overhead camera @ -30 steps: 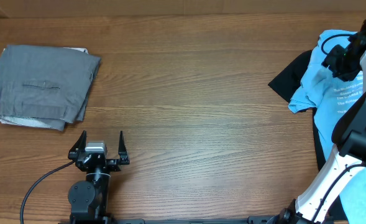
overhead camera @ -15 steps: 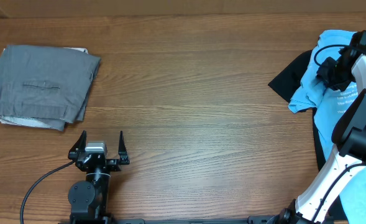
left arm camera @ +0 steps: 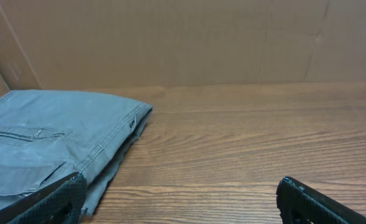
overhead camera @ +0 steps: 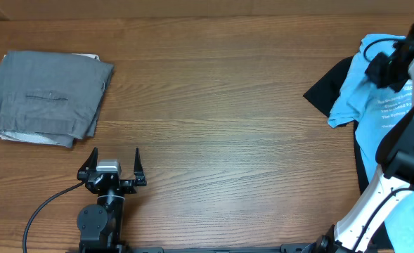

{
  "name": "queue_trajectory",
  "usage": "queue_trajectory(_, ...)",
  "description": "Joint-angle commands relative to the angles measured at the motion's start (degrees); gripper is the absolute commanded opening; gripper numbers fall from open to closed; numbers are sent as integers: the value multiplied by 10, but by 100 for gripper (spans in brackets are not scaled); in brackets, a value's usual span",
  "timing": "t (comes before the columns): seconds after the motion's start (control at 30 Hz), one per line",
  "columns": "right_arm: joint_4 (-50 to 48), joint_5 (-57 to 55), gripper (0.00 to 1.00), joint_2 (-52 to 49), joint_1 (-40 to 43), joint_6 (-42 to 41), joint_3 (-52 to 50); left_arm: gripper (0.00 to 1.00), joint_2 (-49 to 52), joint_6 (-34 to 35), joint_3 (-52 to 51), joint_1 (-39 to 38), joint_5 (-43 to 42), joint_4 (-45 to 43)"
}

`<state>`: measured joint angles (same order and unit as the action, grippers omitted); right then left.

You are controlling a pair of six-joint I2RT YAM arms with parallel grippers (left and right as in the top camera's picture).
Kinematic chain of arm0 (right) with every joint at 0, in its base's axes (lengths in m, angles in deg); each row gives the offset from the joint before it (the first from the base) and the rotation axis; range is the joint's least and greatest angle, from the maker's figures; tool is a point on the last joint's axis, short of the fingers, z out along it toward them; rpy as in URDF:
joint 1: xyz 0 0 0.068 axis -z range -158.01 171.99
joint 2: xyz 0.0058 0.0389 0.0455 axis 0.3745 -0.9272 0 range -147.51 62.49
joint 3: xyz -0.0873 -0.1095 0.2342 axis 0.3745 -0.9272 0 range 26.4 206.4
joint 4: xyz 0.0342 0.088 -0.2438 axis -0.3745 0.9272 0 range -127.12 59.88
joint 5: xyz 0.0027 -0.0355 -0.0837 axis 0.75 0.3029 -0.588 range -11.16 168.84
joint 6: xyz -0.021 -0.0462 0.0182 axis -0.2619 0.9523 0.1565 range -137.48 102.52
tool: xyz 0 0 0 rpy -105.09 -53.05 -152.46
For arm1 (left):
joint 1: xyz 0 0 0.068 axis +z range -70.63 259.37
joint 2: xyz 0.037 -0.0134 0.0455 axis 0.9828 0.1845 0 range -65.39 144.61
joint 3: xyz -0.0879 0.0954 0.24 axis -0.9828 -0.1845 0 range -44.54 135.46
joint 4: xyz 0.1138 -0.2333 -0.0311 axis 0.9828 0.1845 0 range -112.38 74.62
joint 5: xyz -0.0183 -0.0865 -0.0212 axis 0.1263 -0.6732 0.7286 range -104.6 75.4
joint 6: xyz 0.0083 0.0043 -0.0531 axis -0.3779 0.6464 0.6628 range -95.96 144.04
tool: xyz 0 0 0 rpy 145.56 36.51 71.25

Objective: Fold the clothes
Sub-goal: 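Grasp the blue T-shirt near its collar with the right gripper, then lift the blue T-shirt and drag it left toward table center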

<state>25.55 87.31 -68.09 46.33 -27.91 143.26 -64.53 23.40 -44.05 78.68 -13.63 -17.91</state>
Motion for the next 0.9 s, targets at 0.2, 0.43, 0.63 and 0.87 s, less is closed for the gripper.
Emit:
queue_trajectory(0.2,94,130,4,127,0,0,133,100,-5,-11,-2,-2,5,-2)
queue_trajectory(0.43,129,210,4,198,1,0,172,100,-5,-11,-2,-2,5,-2)
queue_trajectory(0.63,153,223,4,257,1,-2,223,100,-5,-11,-2,-2,5,-2)
queue_trajectory(0.87,211,271,4,298,0,-3,347,100,-5,-11,-2,-2,5,-2)
